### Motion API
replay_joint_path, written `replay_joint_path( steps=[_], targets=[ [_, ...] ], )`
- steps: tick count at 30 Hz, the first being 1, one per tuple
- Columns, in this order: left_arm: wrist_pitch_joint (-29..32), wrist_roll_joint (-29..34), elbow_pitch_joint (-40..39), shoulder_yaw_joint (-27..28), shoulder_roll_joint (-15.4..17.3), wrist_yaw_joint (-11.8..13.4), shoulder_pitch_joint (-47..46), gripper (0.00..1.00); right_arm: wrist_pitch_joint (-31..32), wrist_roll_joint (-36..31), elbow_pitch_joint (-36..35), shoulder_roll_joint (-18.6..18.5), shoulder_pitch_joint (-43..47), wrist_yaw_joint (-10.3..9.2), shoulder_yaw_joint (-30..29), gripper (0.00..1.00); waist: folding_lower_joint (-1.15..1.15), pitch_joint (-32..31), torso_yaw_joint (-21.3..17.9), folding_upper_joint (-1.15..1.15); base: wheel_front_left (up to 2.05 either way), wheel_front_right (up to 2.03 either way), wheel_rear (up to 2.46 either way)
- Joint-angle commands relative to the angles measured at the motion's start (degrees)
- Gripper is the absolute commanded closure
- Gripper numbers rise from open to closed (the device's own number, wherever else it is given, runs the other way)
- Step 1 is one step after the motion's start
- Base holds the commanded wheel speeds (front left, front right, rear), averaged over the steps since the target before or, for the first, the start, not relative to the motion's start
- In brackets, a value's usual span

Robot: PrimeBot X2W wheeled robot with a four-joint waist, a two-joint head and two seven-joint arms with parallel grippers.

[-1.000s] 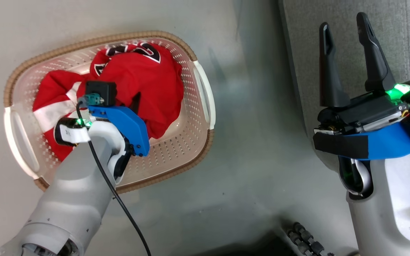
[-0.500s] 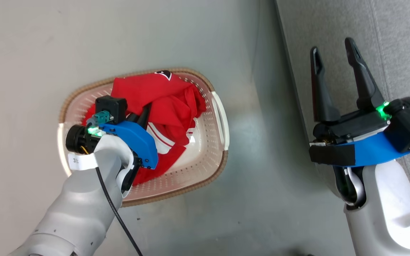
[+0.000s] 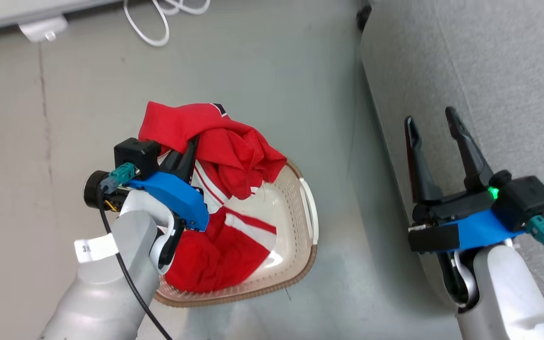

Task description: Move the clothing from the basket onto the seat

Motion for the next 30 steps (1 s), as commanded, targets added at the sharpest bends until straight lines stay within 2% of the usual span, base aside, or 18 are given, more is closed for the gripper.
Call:
replay_joint_path(
  steps=[1, 7, 13, 30],
  targets=[
    [-0.30, 1.42, -1.44, 1.36, 0.07, 0.09, 1.01, 1.00, -0.24, -0.34, 0.48, -0.18, 1.32, 0.01, -0.08, 0.00, 0.01, -4.47, 0.81, 0.00, 0.00, 0.00, 0.00],
    [-0.30, 6.29, -5.82, 4.62, -0.26, -0.30, 3.28, 1.00, -0.24, 0.14, 1.64, -0.17, 4.63, 0.01, -0.25, 0.00, 0.01, -10.68, 1.05, 0.00, 0.00, 0.00, 0.00],
    [-0.30, 9.20, -9.04, 5.30, -1.01, -0.56, 3.89, 1.00, -0.24, 0.56, 2.50, -0.18, 8.33, 0.01, -0.63, 0.00, 0.01, -15.92, 1.52, 0.00, 0.00, 0.00, 0.00],
    [0.65, 9.99, -16.20, 2.66, 0.11, -0.51, 4.88, 1.00, -0.24, 1.19, 3.81, -0.17, 15.65, 0.01, -1.08, 0.00, 0.01, -25.18, 2.88, 0.00, 0.00, 0.00, 0.00]
  ],
)
